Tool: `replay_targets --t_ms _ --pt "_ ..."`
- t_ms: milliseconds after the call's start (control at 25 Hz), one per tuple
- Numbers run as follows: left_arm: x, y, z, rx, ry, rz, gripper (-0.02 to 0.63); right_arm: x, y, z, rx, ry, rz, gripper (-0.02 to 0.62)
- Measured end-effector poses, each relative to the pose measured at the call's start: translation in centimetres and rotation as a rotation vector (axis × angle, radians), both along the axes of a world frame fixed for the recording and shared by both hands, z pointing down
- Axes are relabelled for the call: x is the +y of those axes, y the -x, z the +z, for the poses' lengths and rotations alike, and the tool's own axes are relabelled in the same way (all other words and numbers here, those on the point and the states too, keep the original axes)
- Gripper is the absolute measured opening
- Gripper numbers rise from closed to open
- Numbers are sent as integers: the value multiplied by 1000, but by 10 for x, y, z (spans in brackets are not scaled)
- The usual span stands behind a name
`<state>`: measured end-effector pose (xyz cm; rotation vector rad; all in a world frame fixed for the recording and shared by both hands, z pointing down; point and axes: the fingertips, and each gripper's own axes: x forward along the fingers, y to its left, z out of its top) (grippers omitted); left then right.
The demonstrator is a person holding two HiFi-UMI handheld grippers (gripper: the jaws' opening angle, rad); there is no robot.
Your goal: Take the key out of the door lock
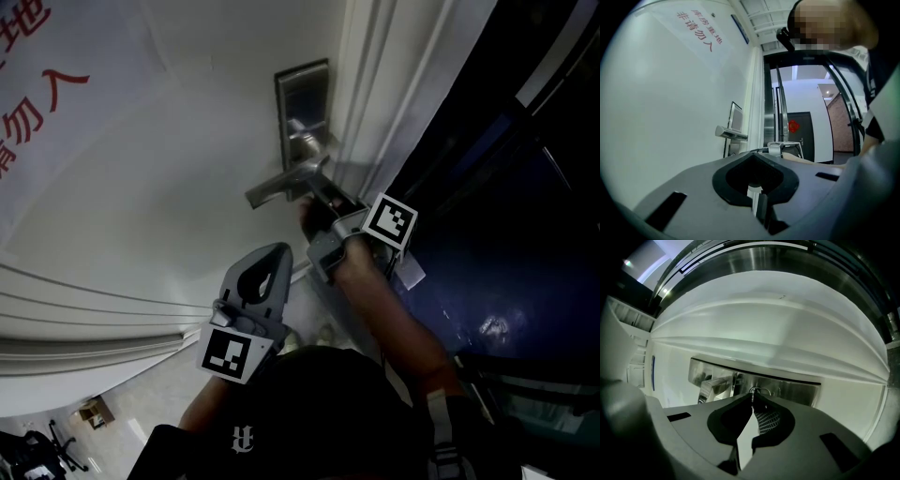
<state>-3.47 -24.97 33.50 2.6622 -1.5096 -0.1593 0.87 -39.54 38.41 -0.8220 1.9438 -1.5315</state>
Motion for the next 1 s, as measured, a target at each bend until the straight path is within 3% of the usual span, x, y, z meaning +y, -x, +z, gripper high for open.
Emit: replay_targets --t_ms 440,760,1000 --pt "-9 -9 -14 18 -17 15 6 3 -1 0 5 19 19 20" --pt "-13 -7 -12 24 -7 16 6 1 1 2 -118 67 17 20" --pt "-11 -15 -14 18 -15 30 6 9 -4 1 -135 89 11 20"
